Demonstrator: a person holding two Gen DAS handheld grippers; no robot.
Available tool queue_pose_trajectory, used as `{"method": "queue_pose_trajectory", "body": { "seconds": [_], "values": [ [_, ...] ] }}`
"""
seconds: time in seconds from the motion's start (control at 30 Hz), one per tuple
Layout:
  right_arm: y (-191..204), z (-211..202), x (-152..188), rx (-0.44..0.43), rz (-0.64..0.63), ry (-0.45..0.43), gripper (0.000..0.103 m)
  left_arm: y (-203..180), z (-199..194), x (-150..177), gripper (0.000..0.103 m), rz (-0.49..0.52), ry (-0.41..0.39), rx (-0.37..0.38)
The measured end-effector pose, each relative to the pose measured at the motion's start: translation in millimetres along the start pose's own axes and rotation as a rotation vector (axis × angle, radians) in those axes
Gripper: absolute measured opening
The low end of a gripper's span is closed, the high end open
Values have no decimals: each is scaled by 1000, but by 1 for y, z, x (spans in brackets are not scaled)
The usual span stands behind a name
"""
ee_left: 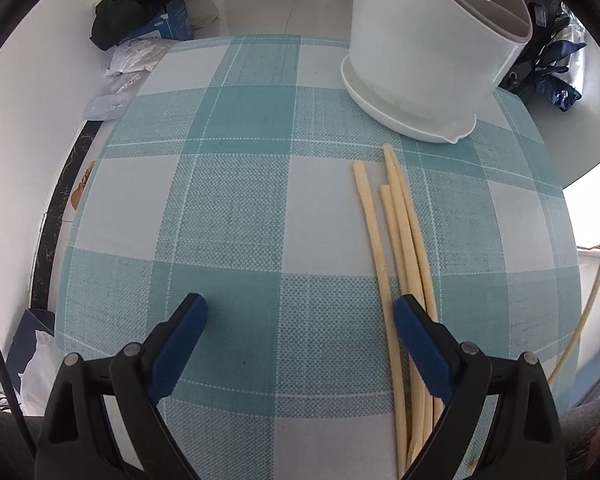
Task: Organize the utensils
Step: 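Pinch one chopstick with the right gripper while the left gripper grasps another chopstick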
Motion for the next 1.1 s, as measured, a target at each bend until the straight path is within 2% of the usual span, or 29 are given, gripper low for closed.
{"method": "queue_pose_trajectory", "body": {
  "seconds": [0.27, 0.37, 0.7, 0.8, 0.87, 0.9, 0.93, 0.97, 1.03, 1.1],
  "values": [
    [10, -1, -5, -10, -45, -24, 4, 2, 6, -12, 92, -11, 18, -41],
    [10, -1, -6, -8, -45, -26, 4, -1, 5, -22, 92, -23, -4, -43],
    [-2, 5, -17, -17, -2, -28, 4, -13, 17, -40, 89, 34, -19, -86],
    [-5, 8, -19, -20, 7, -25, 4, -11, 15, -41, 70, 5, -13, -45],
    [-7, 10, -19, -19, 15, -21, 4, -14, 13, -42, 50, -13, -9, -21],
    [-8, 11, -20, -18, 21, -18, 4, -16, 12, -41, 44, -8, -13, -19],
    [-8, 12, -19, -18, 25, -14, 4, -19, 12, -43, 31, -6, -14, -11],
    [-8, 12, -19, -18, 26, -13, 4, -20, 13, -47, 13, -3, -16, -7],
    [-6, 13, -19, -16, 19, -13, 4, -23, 13, -48, 4, -19, -5, 14],
    [-4, 11, -18, -10, 2, -17, 4, -21, 12, -48, 3, -47, 1, 22]
  ]
}}
Point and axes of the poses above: each gripper's, at about its wrist camera, not at the fingertips, and z roughly the way its jaws point, y to its left, x to its underside, the point moved 5 cm from there along z, roughly the way its jaws point, and after that the axes turned 5 degrees about -z, right-handed, at the moved point
